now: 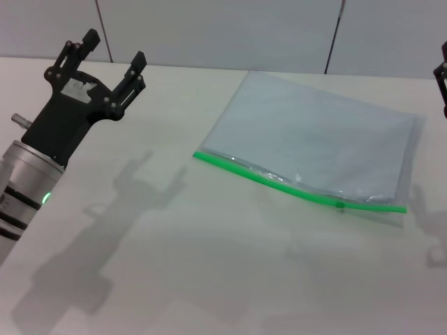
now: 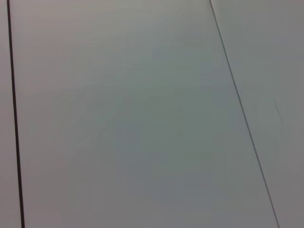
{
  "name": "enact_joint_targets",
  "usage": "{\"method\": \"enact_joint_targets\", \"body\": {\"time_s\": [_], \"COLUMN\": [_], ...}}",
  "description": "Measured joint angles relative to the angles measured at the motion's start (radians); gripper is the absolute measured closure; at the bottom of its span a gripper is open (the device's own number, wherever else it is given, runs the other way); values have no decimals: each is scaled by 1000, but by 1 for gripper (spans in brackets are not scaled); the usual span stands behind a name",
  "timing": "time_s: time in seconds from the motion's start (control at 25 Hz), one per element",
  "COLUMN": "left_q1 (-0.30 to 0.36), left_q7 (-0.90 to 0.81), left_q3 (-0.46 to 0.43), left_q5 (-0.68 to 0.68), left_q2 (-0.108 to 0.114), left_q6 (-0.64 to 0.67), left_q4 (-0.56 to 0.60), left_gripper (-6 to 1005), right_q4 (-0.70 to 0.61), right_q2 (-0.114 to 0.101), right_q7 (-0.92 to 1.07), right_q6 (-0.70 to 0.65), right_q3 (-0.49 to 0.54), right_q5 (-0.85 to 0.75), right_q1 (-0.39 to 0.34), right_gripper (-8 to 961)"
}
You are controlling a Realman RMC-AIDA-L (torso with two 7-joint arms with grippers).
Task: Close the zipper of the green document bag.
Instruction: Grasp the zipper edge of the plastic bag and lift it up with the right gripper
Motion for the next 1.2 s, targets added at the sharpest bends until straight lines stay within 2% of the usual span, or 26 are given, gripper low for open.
{"method": "enact_joint_targets", "body": {"time_s": [0.84,1.08,1.2], "left_q1": [-4,-4,-4], "left_q7": [0,0,0], "left_q3": [0,0,0], "left_q5": [-3,-1,-2], "left_q2": [0,0,0], "left_q6": [-3,-4,-6], "left_q4": [0,0,1], "left_gripper": [211,211,211], "right_q4": [26,44,51], "right_q2": [0,0,0], "right_q7": [-13,-21,-91], "right_q6": [8,54,103], "right_q3": [0,0,0], "right_q5": [1,1,2], "right_q1": [7,14,24], "right_gripper": [163,163,164]}}
